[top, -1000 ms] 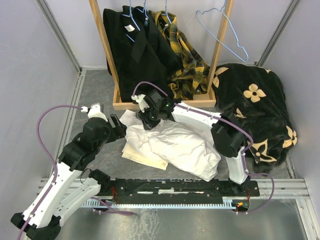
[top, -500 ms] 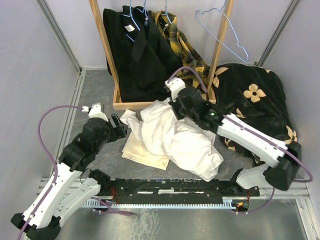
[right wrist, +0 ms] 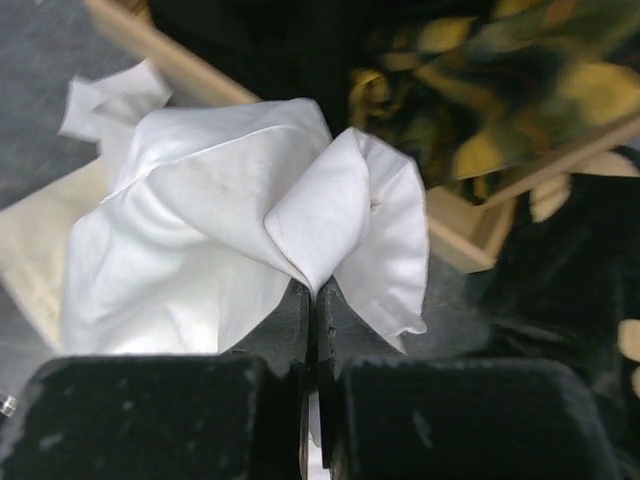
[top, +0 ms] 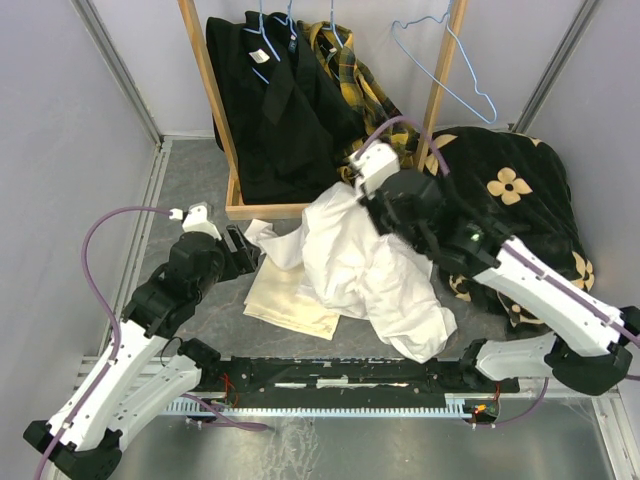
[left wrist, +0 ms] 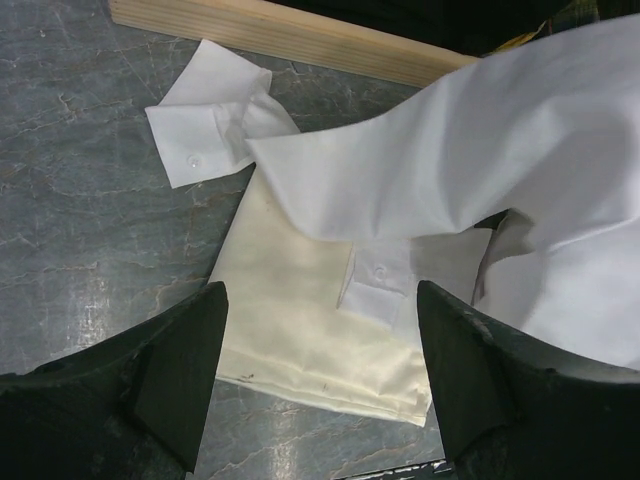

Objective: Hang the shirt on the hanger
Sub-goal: Adjust the shirt at the center of the board.

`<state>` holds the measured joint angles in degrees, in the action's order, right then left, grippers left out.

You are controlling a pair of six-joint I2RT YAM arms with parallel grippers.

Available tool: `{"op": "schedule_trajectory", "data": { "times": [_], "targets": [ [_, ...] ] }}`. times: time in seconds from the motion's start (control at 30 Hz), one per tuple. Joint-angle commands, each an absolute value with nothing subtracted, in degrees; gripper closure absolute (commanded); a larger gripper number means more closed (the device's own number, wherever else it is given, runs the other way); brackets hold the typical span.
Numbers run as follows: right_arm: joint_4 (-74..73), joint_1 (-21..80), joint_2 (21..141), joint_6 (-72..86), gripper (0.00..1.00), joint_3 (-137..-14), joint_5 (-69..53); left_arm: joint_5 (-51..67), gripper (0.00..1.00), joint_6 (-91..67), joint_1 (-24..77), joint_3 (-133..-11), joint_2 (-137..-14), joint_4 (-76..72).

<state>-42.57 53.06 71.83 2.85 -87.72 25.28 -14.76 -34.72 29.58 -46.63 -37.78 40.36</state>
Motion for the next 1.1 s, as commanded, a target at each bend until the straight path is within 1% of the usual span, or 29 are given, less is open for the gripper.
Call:
{"op": "schedule_trajectory", "data": {
  "times": [0.0,0.03,0.07,0.1,0.2,0.23,0.27,0.33,0.4,0.47,0.57,0.63,0.7,0.8,0.97,1.07],
  "targets": [
    [-43.93,62.16,76.45,9.84,1.00,-83.02,23.82,-15.14,0.18,-33.66,29.27,-46.77,-37.64,37.43],
    [-42.52,64.87,77.32,11.48,0.99,-81.42,22.95,-15.34,0.18,-33.64,29.27,-46.87,-37.70,37.54],
    [-40.12,67.43,77.97,12.84,0.93,-79.27,21.19,-15.70,0.18,-33.66,29.27,-46.93,-37.66,37.70],
    [-37.03,69.80,78.51,13.66,0.85,-77.05,18.02,-15.99,0.18,-33.66,29.29,-46.96,-37.71,37.70],
    [-26.07,74.83,79.27,15.00,0.56,-71.44,4.89,-16.43,0.18,-33.64,29.28,-47.02,-38.13,37.63],
    [-23.57,75.46,79.11,15.48,0.47,-70.06,0.55,-16.43,0.18,-33.66,29.27,-47.14,-38.41,37.55],
    [-21.90,75.68,78.70,16.14,0.41,-68.84,-2.23,-16.49,0.18,-33.58,29.27,-47.19,-38.67,37.54],
    [-21.73,75.74,76.62,16.52,0.33,-67.54,-1.14,-16.48,0.18,-33.57,29.27,-47.22,-39.30,37.26],
    [-25.06,75.71,74.46,16.25,0.27,-67.49,5.70,-15.99,0.18,-33.72,29.28,-47.01,-39.79,36.75],
    [-29.70,75.61,72.77,15.38,0.23,-68.60,15.85,-15.05,0.18,-34.22,29.27,-46.51,-40.25,36.05],
    [-34.92,75.01,71.54,13.32,0.22,-69.72,26.02,-13.29,0.17,-35.65,29.32,-45.19,-41.00,34.21],
    [-38.08,73.79,72.15,13.10,0.21,-70.34,30.66,-11.89,0.17,-36.80,29.33,-43.86,-41.50,33.22],
    [-41.13,71.56,73.58,14.14,0.21,-71.22,32.29,-10.38,0.17,-37.90,29.30,-42.59,-42.29,32.14],
    [-41.61,68.36,75.07,14.61,0.22,-70.90,30.46,-7.65,0.17,-39.02,29.28,-40.78,-44.08,30.69],
    [-33.71,61.89,77.50,11.53,0.21,-68.74,17.39,-6.68,0.17,-39.31,29.31,-39.84,-45.00,29.93],
    [-29.88,58.14,81.04,11.26,0.21,-68.66,12.65,-7.54,0.18,-38.92,29.27,-40.52,-44.18,31.03]
  ]
}}
